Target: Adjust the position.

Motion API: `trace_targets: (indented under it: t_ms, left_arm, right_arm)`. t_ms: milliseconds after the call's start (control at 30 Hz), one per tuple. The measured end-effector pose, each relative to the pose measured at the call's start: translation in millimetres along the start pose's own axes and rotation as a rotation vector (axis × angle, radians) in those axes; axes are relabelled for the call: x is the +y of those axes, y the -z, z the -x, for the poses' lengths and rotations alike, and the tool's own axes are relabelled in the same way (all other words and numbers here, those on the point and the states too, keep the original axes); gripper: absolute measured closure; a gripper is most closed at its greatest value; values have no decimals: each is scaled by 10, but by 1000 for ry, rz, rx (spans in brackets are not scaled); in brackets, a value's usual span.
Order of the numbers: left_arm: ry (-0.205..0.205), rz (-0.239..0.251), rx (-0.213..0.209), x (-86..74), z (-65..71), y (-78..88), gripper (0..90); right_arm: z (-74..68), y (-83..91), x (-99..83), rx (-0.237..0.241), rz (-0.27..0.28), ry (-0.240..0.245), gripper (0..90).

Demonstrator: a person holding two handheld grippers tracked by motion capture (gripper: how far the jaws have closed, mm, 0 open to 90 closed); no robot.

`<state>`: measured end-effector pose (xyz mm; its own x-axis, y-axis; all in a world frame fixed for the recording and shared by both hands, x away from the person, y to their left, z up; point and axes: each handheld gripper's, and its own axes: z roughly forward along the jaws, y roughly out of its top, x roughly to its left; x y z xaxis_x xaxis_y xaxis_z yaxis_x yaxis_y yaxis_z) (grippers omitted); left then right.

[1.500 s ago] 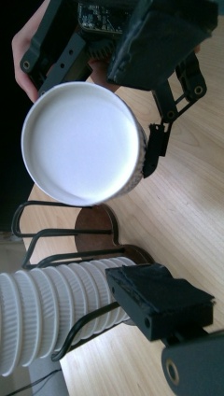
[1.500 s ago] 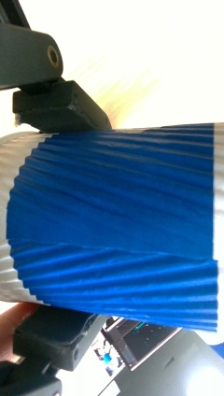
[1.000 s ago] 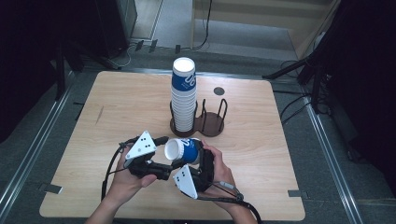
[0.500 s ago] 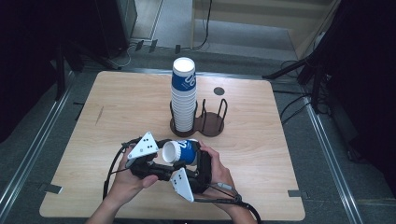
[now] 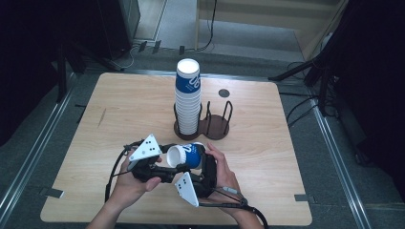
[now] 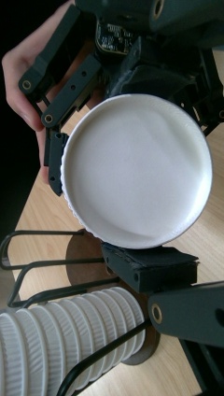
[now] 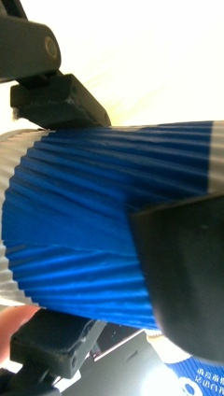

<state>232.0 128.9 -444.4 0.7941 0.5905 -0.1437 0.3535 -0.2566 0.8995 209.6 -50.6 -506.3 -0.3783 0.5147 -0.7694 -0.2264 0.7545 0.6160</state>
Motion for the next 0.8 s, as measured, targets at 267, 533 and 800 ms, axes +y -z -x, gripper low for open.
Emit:
trace_targets:
  t_ms: [267, 533, 800]
  left_arm:
    - [-3, 13, -3, -11, -16, 7, 290]
    - [11, 27, 58, -22, -51, 18, 291]
    - [24, 46, 123, -50, -106, 42, 291]
  right_arm:
    - [7, 5, 8, 44, 10, -17, 92]
    - [104, 57, 37, 42, 42, -85, 36]
    - [153, 85, 43, 38, 82, -121, 38]
